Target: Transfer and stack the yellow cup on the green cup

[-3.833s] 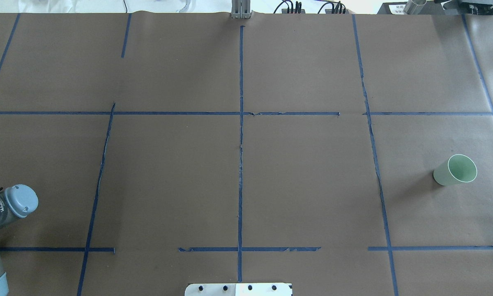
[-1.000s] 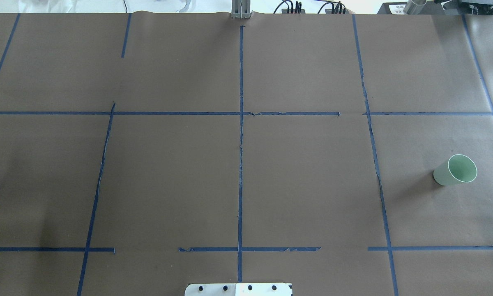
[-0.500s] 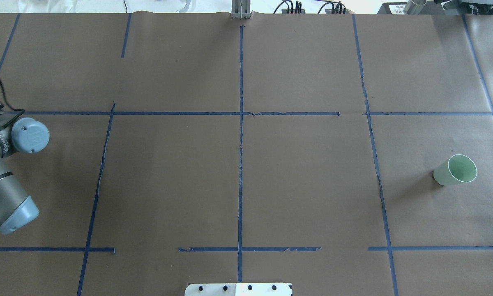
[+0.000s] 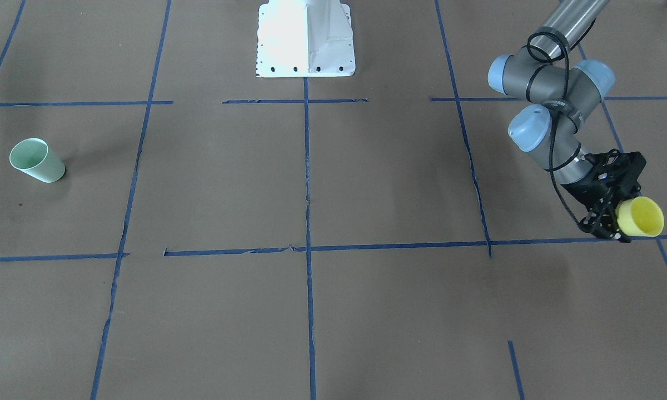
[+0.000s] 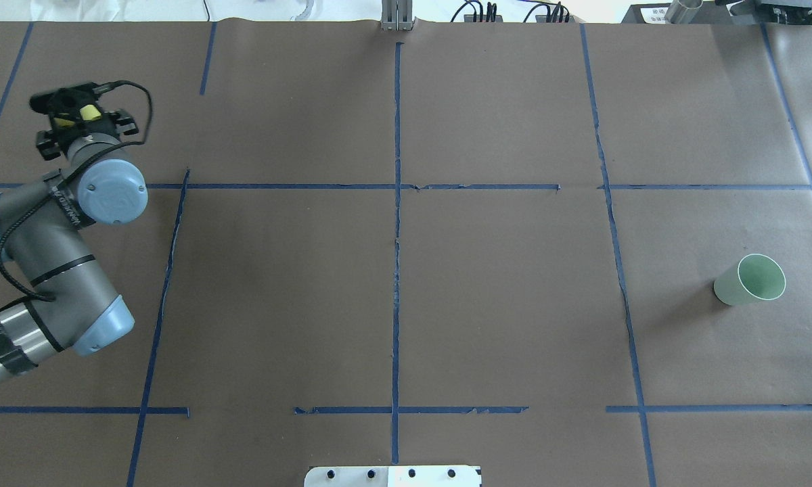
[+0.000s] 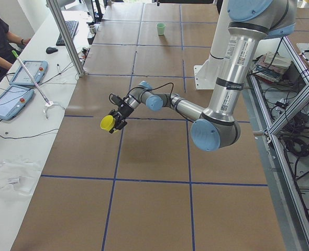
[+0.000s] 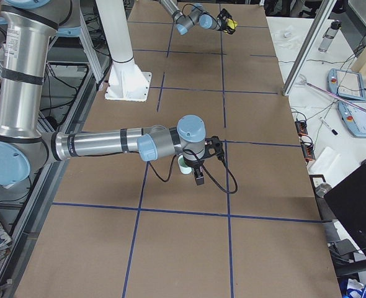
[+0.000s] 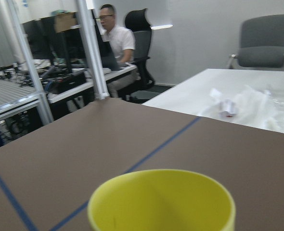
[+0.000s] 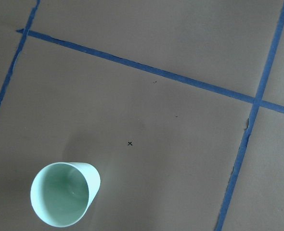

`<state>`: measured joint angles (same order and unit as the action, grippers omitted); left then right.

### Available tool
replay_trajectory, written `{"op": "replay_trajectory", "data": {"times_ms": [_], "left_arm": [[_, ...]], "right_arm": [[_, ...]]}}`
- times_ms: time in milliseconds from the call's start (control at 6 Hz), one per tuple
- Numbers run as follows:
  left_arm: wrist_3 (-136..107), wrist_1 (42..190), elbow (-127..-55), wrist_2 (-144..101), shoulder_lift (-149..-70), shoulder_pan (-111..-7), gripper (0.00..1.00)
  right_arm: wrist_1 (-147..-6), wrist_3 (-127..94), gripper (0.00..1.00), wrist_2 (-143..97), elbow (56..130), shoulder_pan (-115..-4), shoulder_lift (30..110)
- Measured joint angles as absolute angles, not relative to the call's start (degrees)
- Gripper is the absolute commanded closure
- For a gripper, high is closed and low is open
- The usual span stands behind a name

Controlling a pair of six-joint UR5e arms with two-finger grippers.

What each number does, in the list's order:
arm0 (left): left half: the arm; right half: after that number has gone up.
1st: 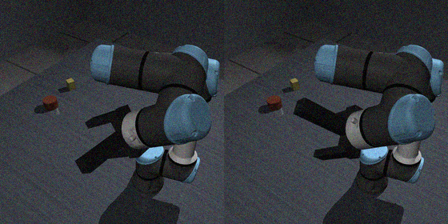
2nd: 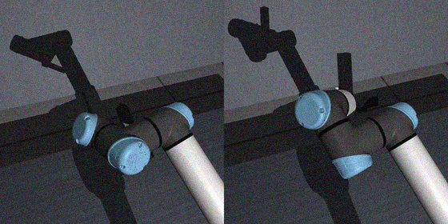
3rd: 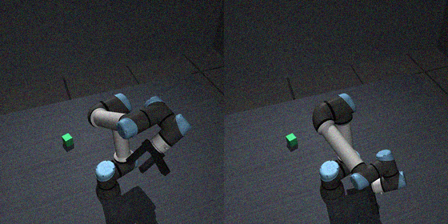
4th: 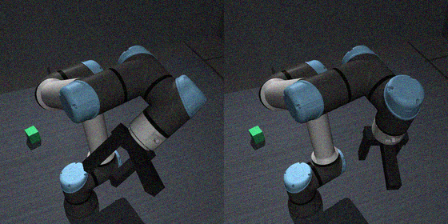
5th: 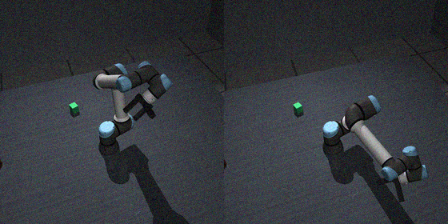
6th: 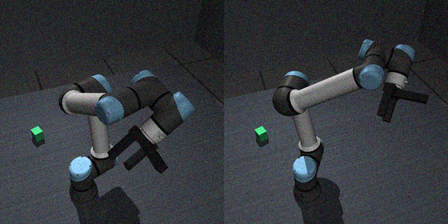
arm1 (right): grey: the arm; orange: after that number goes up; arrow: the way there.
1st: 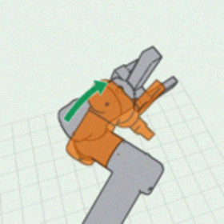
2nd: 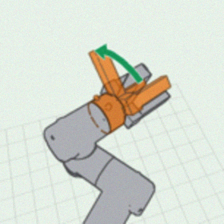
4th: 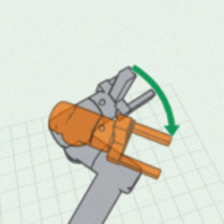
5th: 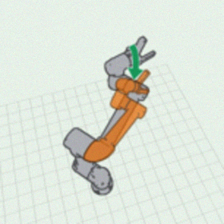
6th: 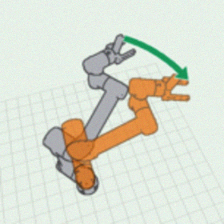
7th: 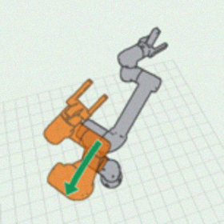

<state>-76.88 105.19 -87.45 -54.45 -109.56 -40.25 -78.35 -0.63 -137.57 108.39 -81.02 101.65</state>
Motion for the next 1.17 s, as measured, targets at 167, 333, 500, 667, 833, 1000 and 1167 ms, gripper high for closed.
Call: {"op": "replay_trajectory", "data": {"times_ms": [167,333,500,667,833,1000,1167], "left_arm": [[-66.4,111.9,-86.7,-54.5,-111.9,-38.1,0.96],[-60.0,119.5,-87.1,-54.8,-114.2,-35.3,0.97],[-55.4,125.6,-88.4,-55.0,-116.1,-31.7,0.97],[-50.9,131.4,-89.7,-56.1,-116.8,-27.4,0.97],[-46.8,138.0,-90.3,-58.8,-117.1,-23.4,0.96],[-44.5,143.9,-90.5,-61.3,-117.5,-21.5,0.94],[-42.3,148.9,-90.6,-62.3,-118.5,-20.3,0.93]], "right_arm": [[-76.2,-1.1,0.0,-137.7,108.5,-80.1,101.5],[-73.4,-2.5,0.0,-137.6,108.4,-78.1,101.2],[-71.2,-6.0,0.0,-137.4,108.3,-75.6,99.2],[-70.4,-11.7,0.0,-137.3,108.3,-73.3,95.2],[-70.2,-17.2,0.0,-137.1,108.3,-71.0,91.2],[-70.2,-22.0,0.0,-136.8,108.2,-68.9,87.5],[-70.4,-28.5,0.0,-136.0,108.2,-66.0,83.2]]}}
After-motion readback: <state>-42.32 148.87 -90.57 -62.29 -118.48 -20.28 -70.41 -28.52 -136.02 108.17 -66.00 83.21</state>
